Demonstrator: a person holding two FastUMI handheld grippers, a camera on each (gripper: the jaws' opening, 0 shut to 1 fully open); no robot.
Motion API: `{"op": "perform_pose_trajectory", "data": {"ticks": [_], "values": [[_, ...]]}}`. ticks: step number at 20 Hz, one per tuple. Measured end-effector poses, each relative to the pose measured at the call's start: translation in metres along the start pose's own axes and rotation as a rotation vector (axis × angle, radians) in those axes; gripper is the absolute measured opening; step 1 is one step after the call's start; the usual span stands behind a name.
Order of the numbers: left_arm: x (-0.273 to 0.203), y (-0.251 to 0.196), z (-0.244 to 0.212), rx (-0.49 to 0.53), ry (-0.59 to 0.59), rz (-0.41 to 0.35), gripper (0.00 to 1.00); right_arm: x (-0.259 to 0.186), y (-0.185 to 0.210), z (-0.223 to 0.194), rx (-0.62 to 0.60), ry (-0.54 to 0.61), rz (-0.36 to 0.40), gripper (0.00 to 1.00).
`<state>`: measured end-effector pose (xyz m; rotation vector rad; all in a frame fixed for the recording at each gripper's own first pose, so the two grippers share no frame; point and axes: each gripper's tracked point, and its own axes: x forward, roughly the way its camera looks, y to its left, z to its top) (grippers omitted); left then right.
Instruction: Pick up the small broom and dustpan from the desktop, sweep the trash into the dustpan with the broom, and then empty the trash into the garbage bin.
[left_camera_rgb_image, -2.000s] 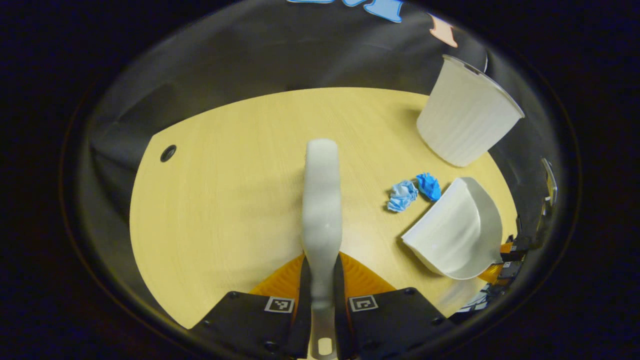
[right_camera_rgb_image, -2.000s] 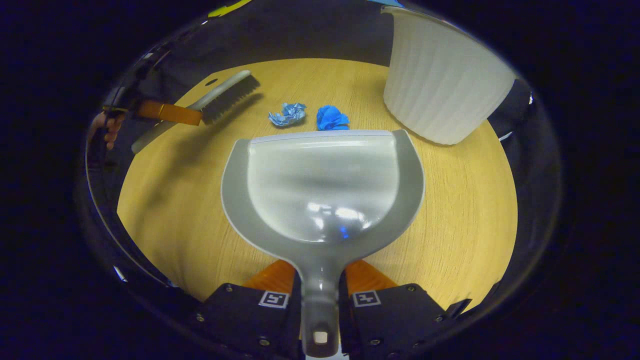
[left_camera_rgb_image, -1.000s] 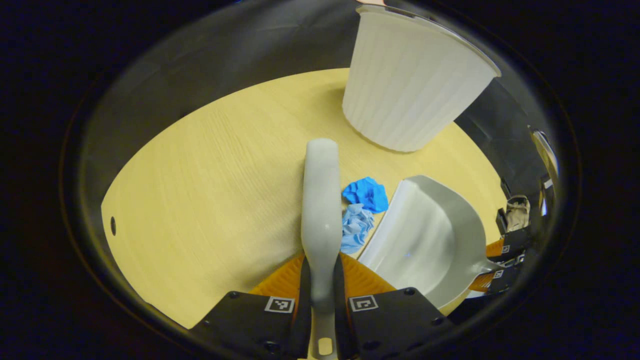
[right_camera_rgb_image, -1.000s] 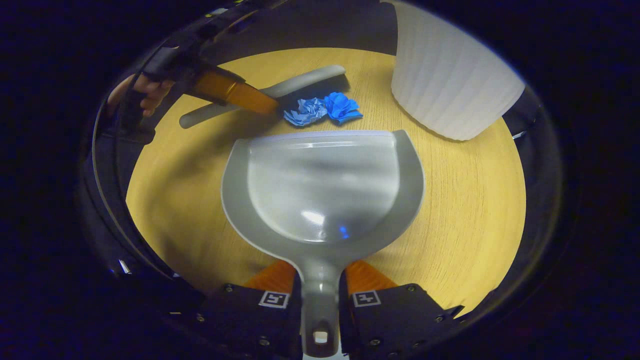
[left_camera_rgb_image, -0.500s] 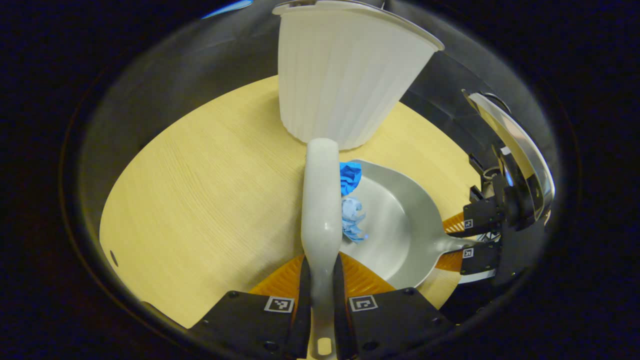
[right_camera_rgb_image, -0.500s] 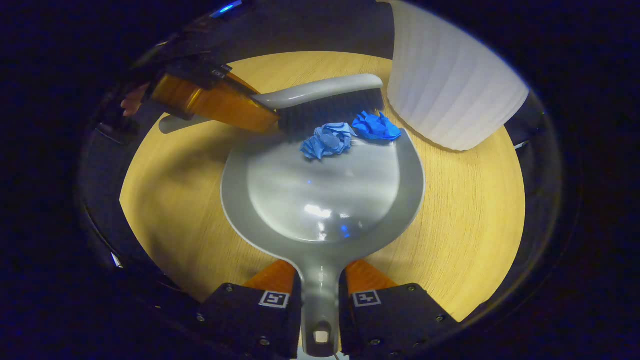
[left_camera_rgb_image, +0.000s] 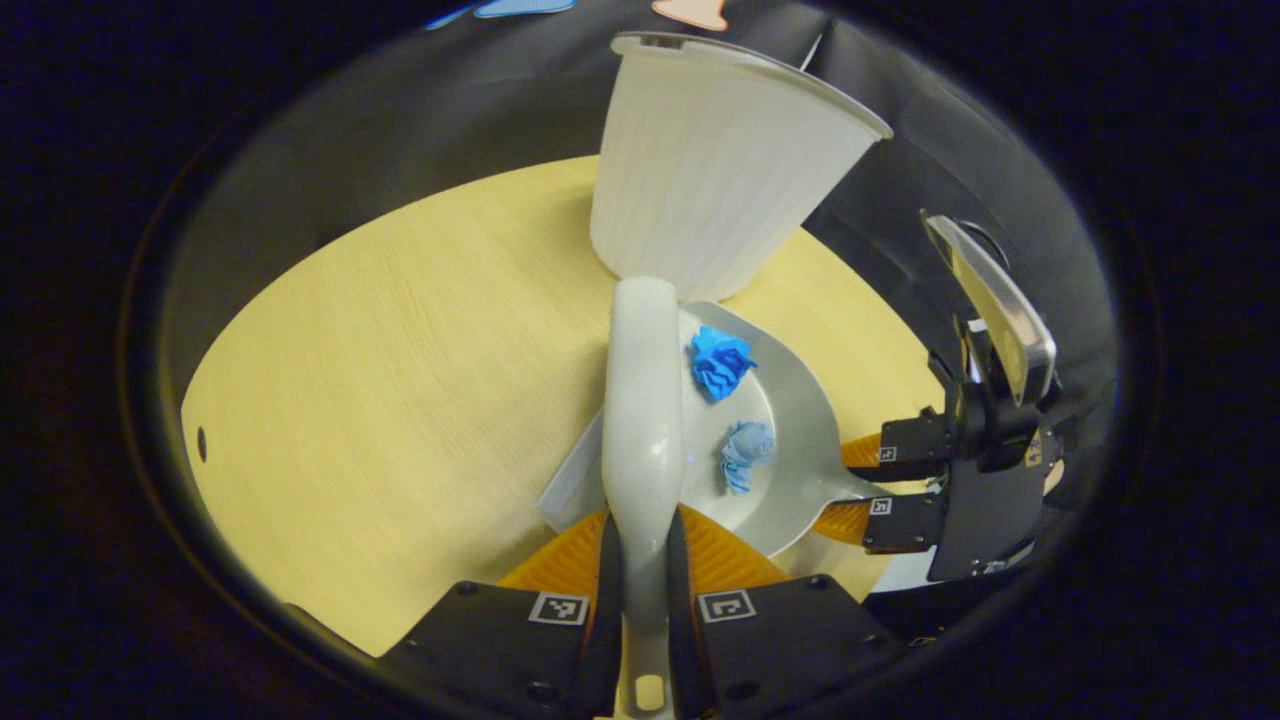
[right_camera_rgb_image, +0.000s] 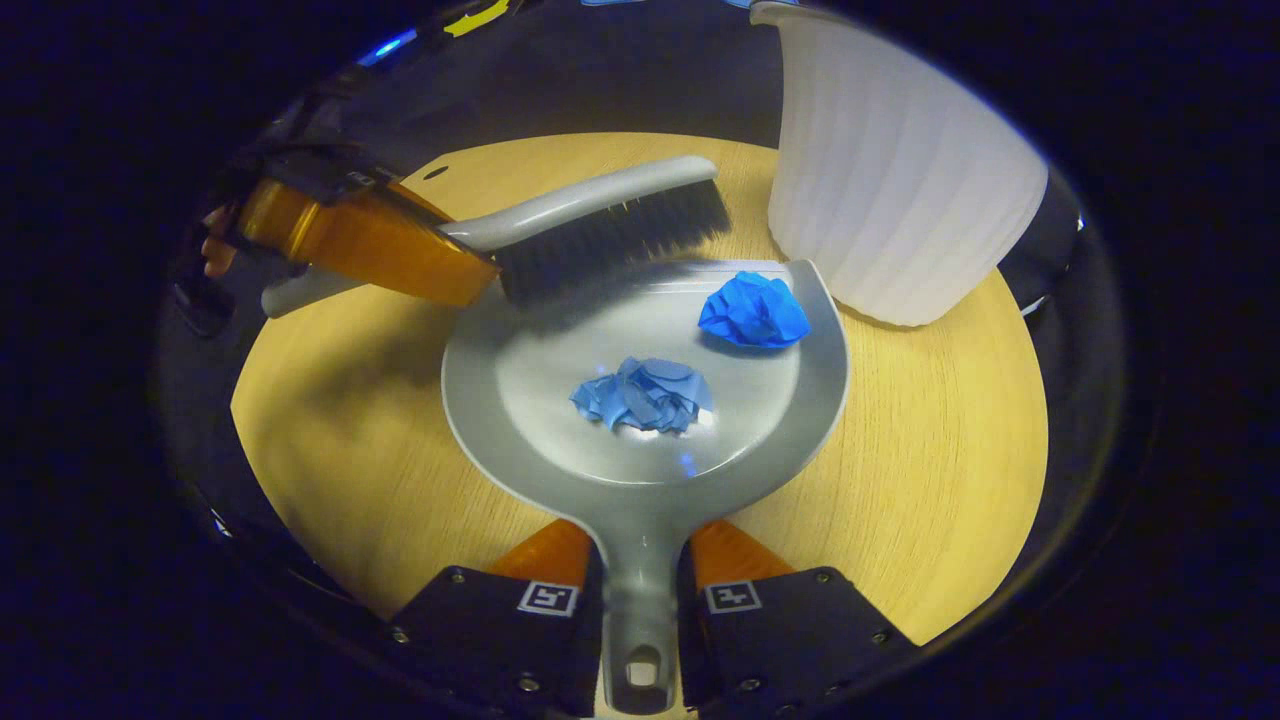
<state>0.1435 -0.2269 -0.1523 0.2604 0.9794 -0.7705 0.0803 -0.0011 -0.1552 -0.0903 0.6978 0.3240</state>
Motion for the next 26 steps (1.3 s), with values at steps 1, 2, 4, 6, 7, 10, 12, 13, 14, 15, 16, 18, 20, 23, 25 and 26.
{"op": "perform_pose_trajectory", "data": {"ticks": [1, 2, 4, 6, 7, 10, 12, 13, 14, 15, 16, 18, 20, 23, 25, 26], "values": [[-0.007, 0.0, 0.001, -0.015, -0.02, 0.008, 0.26, -0.001, 0.002, 0.003, 0.003, -0.006, 0.001, 0.32], [-0.013, 0.003, 0.002, -0.027, -0.045, 0.026, 0.26, -0.002, 0.003, 0.006, 0.005, -0.014, 0.004, 0.32], [-0.02, 0.011, 0.002, -0.053, -0.094, 0.067, 0.27, -0.006, 0.005, 0.011, 0.002, -0.021, 0.006, 0.32], [-0.027, 0.02, -0.002, -0.099, -0.14, 0.102, 0.28, -0.011, 0.007, 0.018, -0.008, -0.024, 0.006, 0.32], [-0.032, 0.025, -0.005, -0.121, -0.163, 0.122, 0.28, -0.014, 0.01, 0.02, -0.011, -0.026, 0.004, 0.32], [-0.045, 0.046, -0.024, -0.167, -0.213, 0.18, 0.28, -0.029, 0.024, 0.032, -0.013, -0.037, -0.005, 0.31], [-0.051, 0.06, -0.041, -0.2, -0.236, 0.207, 0.28, -0.04, 0.034, 0.042, -0.013, -0.054, -0.007, 0.31], [-0.053, 0.066, -0.049, -0.221, -0.249, 0.219, 0.28, -0.048, 0.038, 0.047, -0.009, -0.064, 0.0, 0.32], [-0.053, 0.072, -0.056, -0.24, -0.262, 0.228, 0.26, -0.054, 0.038, 0.051, 0.0, -0.079, 0.011, 0.32], [-0.054, 0.078, -0.063, -0.257, -0.276, 0.237, 0.26, -0.06, 0.042, 0.057, 0.009, -0.093, 0.021, 0.32], [-0.05, 0.083, -0.071, -0.271, -0.289, 0.246, 0.28, -0.071, 0.043, 0.066, 0.011, -0.106, 0.028, 0.31], [-0.041, 0.094, -0.09, -0.296, -0.307, 0.259, 0.26, -0.089, 0.043, 0.083, 0.006, -0.134, 0.041, 0.31], [-0.022, 0.099, -0.106, -0.321, -0.322, 0.265, 0.26, -0.102, 0.049, 0.099, 0.001, -0.159, 0.06, 0.31], [0.003, 0.109, -0.126, -0.351, -0.34, 0.285, 0.28, -0.127, 0.047, 0.115, 0.007, -0.192, 0.099, 0.31], [0.022, 0.109, -0.138, -0.363, -0.355, 0.291, 0.28, -0.136, 0.048, 0.127, 0.034, -0.218, 0.134, 0.31], [0.027, 0.11, -0.142, -0.368, -0.363, 0.295, 0.28, -0.142, 0.047, 0.134, 0.056, -0.235, 0.154, 0.31]]}}
